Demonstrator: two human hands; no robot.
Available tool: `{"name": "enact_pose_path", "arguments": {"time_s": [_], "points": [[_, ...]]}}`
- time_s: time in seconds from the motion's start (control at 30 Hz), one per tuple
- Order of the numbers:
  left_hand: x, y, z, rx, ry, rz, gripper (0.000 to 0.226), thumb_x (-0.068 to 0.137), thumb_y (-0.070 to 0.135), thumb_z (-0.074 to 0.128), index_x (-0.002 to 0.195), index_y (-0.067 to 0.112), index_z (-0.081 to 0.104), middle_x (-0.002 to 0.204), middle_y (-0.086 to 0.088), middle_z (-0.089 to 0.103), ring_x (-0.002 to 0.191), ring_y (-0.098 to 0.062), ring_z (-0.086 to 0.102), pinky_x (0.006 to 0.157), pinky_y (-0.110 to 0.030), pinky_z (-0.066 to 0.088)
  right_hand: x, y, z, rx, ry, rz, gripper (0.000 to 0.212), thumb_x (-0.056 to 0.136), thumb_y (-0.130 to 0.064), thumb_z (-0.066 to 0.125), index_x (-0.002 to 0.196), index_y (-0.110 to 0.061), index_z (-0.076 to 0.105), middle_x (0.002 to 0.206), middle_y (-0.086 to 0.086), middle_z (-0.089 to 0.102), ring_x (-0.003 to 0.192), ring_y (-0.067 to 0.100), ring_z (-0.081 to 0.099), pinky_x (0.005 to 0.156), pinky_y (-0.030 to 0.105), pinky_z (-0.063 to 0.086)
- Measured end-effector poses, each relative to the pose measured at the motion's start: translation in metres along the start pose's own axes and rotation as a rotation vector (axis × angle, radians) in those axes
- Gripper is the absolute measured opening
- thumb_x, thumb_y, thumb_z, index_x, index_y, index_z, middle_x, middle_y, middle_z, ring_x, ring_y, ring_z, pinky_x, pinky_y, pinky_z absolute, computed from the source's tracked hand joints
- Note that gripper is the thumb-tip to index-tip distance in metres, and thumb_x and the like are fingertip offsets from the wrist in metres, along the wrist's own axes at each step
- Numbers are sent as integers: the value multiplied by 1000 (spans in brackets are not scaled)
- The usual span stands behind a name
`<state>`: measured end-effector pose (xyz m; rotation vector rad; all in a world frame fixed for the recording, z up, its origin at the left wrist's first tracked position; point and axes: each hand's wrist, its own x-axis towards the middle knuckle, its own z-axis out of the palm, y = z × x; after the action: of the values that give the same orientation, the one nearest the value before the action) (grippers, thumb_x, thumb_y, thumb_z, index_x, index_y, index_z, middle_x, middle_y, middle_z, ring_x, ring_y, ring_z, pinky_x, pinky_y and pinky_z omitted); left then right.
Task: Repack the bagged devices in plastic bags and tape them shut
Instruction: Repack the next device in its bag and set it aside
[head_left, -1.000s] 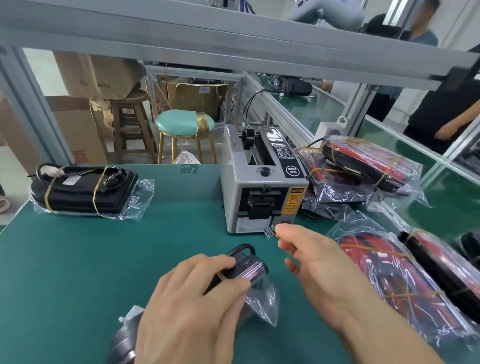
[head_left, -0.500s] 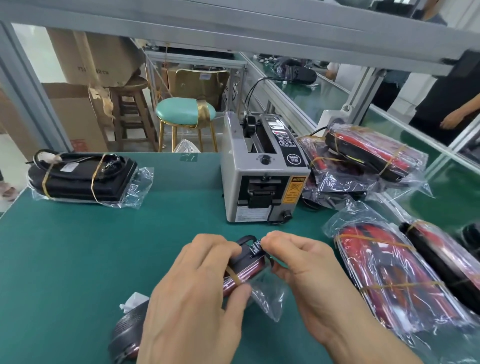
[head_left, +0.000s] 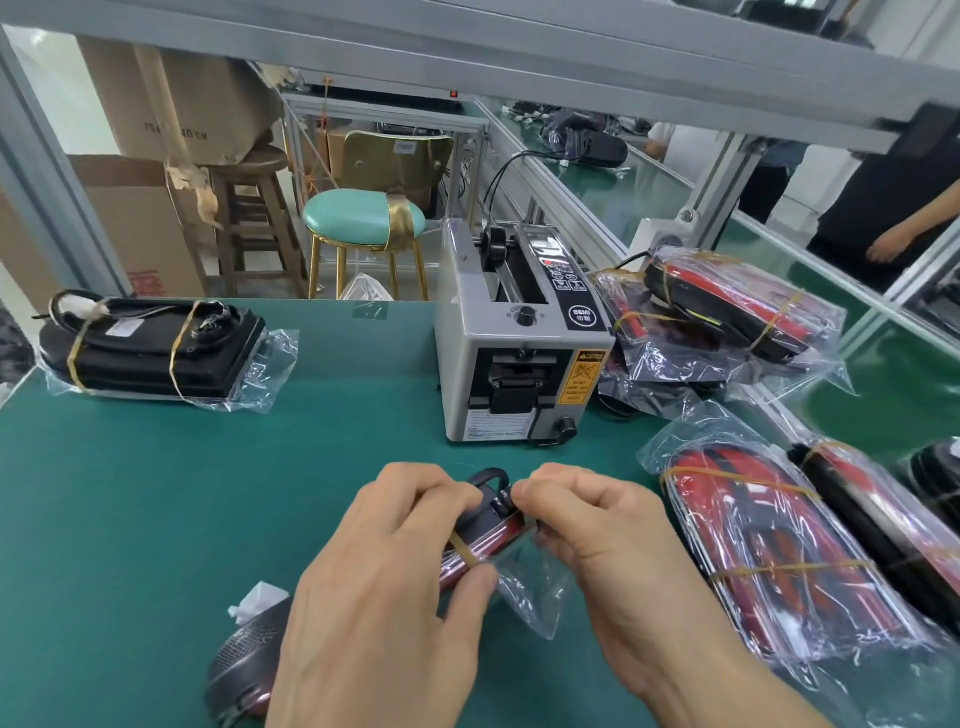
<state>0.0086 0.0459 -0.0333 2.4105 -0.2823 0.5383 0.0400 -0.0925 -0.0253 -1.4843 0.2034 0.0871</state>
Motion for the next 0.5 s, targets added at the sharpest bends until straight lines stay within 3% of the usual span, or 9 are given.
{"name": "enact_pose_path", "arguments": {"time_s": [0.23, 0.5], "points": [[0, 0, 1, -16, -10, -4, 54, 40, 18, 93, 88, 28, 70, 91, 16, 60, 77, 0, 47, 62, -1, 31, 0, -1, -1, -8, -44, 37, 14, 67, -17, 70, 54, -13, 67, 69, -1, 58, 71, 10, 54, 83, 36, 45], [-1, 1, 0, -35, -38, 4, 55, 41, 15, 93, 90, 28, 71, 91, 15, 60, 76, -1, 47, 60, -2, 31, 2, -4, -2, -88, -36, -3, 11, 66, -14, 72, 56, -9, 71, 68, -3, 59, 61, 4, 53, 70, 26, 41]]}}
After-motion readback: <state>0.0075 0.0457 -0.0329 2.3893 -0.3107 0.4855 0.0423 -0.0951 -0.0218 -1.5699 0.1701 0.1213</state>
